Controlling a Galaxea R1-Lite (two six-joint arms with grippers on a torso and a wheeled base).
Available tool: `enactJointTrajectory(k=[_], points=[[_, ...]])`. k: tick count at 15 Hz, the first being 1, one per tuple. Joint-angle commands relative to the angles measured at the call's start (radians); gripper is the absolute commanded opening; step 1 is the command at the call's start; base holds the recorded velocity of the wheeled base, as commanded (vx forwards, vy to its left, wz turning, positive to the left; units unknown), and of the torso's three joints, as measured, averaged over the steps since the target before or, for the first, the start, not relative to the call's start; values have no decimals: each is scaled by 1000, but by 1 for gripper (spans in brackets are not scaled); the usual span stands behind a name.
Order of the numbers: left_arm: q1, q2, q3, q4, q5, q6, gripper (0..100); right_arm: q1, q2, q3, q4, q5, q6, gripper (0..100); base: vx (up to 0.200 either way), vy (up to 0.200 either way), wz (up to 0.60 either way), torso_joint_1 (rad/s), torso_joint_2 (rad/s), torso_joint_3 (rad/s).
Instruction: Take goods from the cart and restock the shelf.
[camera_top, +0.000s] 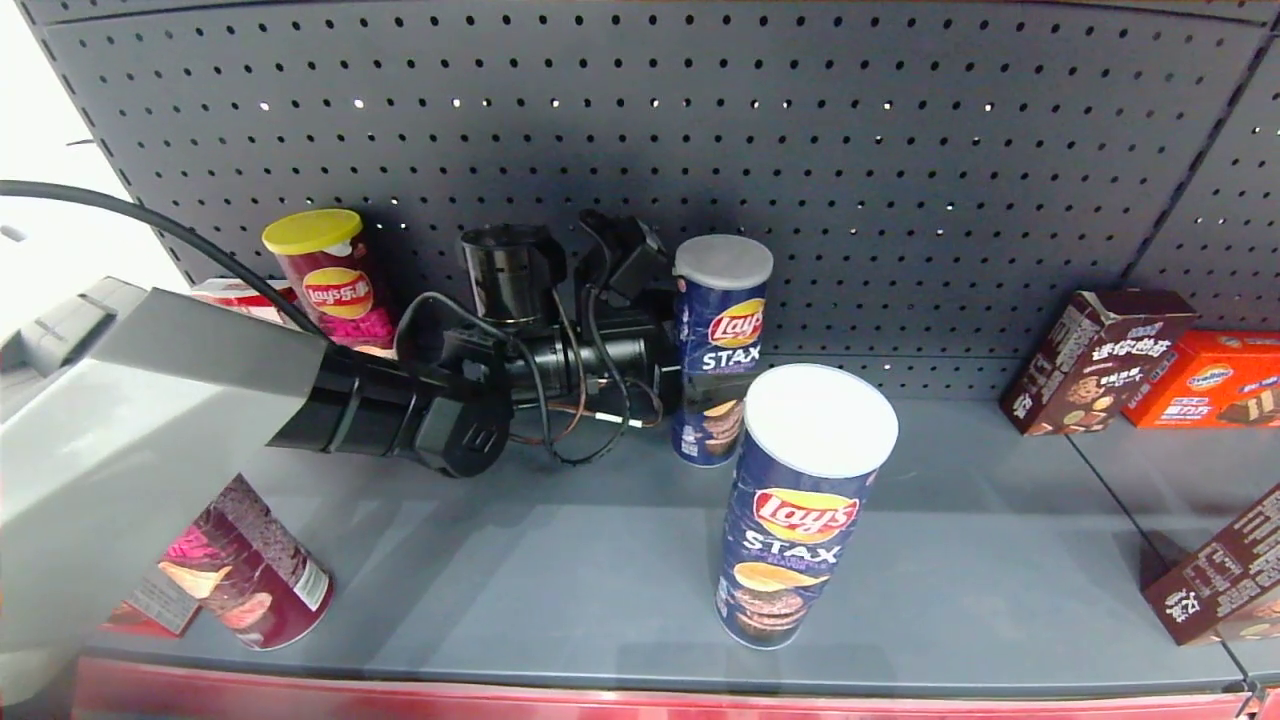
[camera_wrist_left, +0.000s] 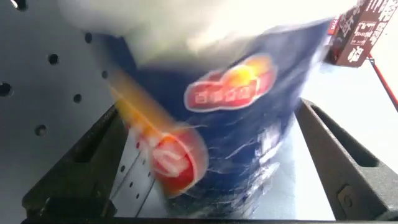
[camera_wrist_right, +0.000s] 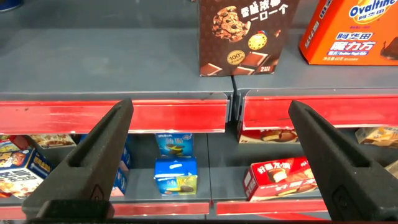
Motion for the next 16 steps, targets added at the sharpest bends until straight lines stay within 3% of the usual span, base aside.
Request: enactJointTrajectory(k=[1, 3, 4, 5, 6, 7, 12, 16], points=[[-4, -60, 69, -20, 1, 5, 100, 0, 1, 0, 0, 0, 0, 100, 0, 0, 0, 0, 0, 0], [-5, -100, 155, -59, 21, 21, 100, 0, 1, 0, 0, 0, 0, 100, 0, 0, 0, 0, 0, 0], [-7, -120, 201, -73, 73, 40, 100, 1, 1, 0, 0, 0, 0, 100, 0, 0, 0, 0, 0, 0], [-15, -134, 230, -73, 162, 47, 100, 1, 1, 0, 0, 0, 0, 100, 0, 0, 0, 0, 0, 0], [-19, -140, 239, -73, 199, 47, 100, 0, 1, 0, 0, 0, 0, 100, 0, 0, 0, 0, 0, 0], [-44, -158, 268, -71, 335, 46, 100, 0, 1, 0, -2, 0, 0, 100, 0, 0, 0, 0, 0, 0], [-84, -203, 354, -77, 612, 43, 100, 0, 1, 0, 0, 0, 0, 100, 0, 0, 0, 0, 0, 0], [-91, -249, 469, -188, 615, 46, 100, 0, 1, 0, 0, 0, 0, 100, 0, 0, 0, 0, 0, 0]])
